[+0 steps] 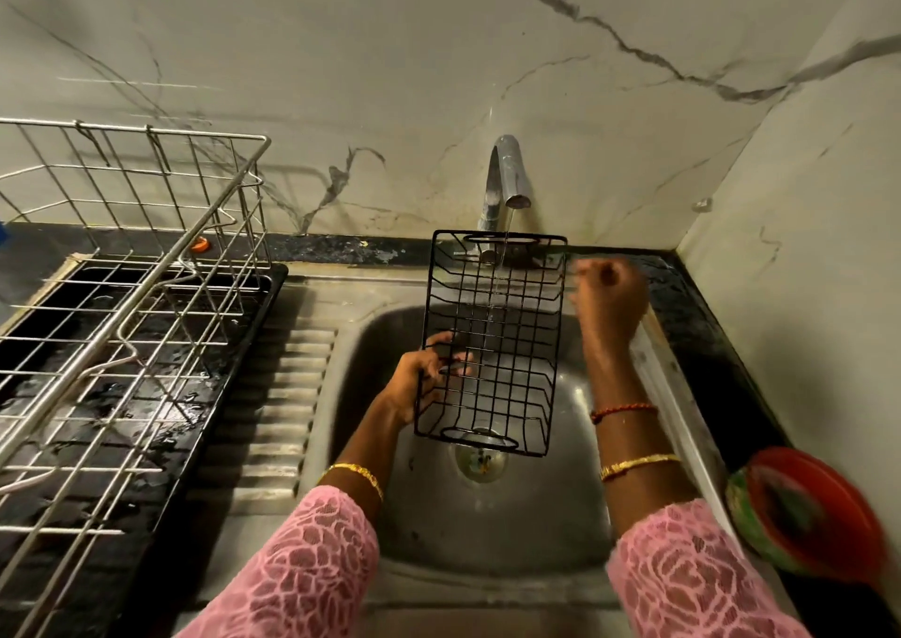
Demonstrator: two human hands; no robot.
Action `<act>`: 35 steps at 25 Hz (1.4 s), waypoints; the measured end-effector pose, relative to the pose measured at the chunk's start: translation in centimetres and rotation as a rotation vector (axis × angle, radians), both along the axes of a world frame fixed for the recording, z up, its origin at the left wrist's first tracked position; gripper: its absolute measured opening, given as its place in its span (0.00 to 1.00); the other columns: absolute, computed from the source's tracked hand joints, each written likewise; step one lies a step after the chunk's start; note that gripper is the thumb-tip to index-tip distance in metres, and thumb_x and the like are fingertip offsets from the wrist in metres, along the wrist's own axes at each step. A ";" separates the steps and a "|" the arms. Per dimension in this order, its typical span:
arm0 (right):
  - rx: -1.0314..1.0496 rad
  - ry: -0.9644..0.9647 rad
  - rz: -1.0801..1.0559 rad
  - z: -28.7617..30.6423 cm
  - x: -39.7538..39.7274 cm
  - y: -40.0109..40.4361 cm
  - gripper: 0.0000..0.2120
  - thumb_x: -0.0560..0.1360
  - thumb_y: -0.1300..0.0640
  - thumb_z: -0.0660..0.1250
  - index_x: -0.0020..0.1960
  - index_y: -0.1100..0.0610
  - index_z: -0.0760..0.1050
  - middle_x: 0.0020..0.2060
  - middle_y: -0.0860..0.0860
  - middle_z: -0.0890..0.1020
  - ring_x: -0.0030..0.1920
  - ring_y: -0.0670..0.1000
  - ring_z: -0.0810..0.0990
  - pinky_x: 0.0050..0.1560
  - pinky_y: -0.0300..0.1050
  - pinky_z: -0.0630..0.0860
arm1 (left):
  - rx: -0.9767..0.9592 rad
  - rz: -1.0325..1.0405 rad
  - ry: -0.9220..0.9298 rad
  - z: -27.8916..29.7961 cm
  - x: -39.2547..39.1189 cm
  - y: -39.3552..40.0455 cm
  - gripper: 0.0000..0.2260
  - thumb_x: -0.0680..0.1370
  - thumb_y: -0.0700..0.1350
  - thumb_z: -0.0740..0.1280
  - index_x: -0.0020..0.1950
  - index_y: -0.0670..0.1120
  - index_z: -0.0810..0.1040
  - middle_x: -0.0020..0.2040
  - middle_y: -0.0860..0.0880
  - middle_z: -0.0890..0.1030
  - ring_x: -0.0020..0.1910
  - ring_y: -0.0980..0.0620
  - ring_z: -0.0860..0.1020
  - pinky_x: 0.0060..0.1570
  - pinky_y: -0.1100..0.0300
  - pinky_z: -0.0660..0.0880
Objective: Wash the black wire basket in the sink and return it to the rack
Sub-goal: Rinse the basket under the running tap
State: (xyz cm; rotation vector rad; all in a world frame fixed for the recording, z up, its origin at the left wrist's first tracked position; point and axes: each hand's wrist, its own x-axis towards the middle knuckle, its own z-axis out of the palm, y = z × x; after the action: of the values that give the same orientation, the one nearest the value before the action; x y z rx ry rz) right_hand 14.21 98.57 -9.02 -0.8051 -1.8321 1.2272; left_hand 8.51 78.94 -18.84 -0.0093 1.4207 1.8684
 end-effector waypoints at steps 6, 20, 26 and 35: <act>-0.864 -0.262 0.187 -5.0 4.3 0.7 0.31 0.71 0.31 0.57 0.65 0.51 0.71 0.58 0.53 0.74 0.58 0.55 0.73 0.58 0.55 0.71 | -0.173 -0.094 0.320 1.3 -0.5 2.4 0.29 0.66 0.33 0.64 0.67 0.46 0.68 0.54 0.44 0.78 0.53 0.46 0.77 0.42 0.63 0.75; -1.370 0.493 0.039 -3.8 5.7 -2.6 0.30 0.77 0.37 0.46 0.44 0.59 0.76 0.39 0.55 0.82 0.36 0.54 0.82 0.40 0.46 0.77 | -0.940 0.358 1.879 0.9 5.9 2.7 0.34 0.66 0.60 0.70 0.69 0.49 0.68 0.59 0.44 0.76 0.59 0.42 0.71 0.53 0.48 0.68; -1.348 0.413 -0.186 -3.7 4.6 -3.7 0.27 0.77 0.35 0.46 0.33 0.54 0.65 0.27 0.49 0.68 0.25 0.48 0.64 0.32 0.39 0.63 | -1.139 0.309 1.908 -0.3 7.0 1.9 0.46 0.57 0.66 0.76 0.69 0.49 0.65 0.60 0.43 0.68 0.61 0.43 0.68 0.51 0.44 0.74; -1.180 0.238 0.203 -4.3 2.1 0.1 0.21 0.76 0.43 0.54 0.29 0.53 0.61 0.16 0.46 0.61 0.16 0.45 0.56 0.18 0.32 0.52 | -0.755 0.451 1.058 -0.3 5.7 -2.7 0.32 0.74 0.67 0.57 0.72 0.49 0.64 0.69 0.46 0.61 0.69 0.47 0.62 0.69 0.48 0.56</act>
State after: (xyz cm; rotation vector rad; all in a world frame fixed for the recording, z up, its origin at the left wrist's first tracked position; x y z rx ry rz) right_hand 16.28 98.66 -13.36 -0.9934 -0.8768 2.4528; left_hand 14.19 76.20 -19.17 0.3577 2.9979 1.5585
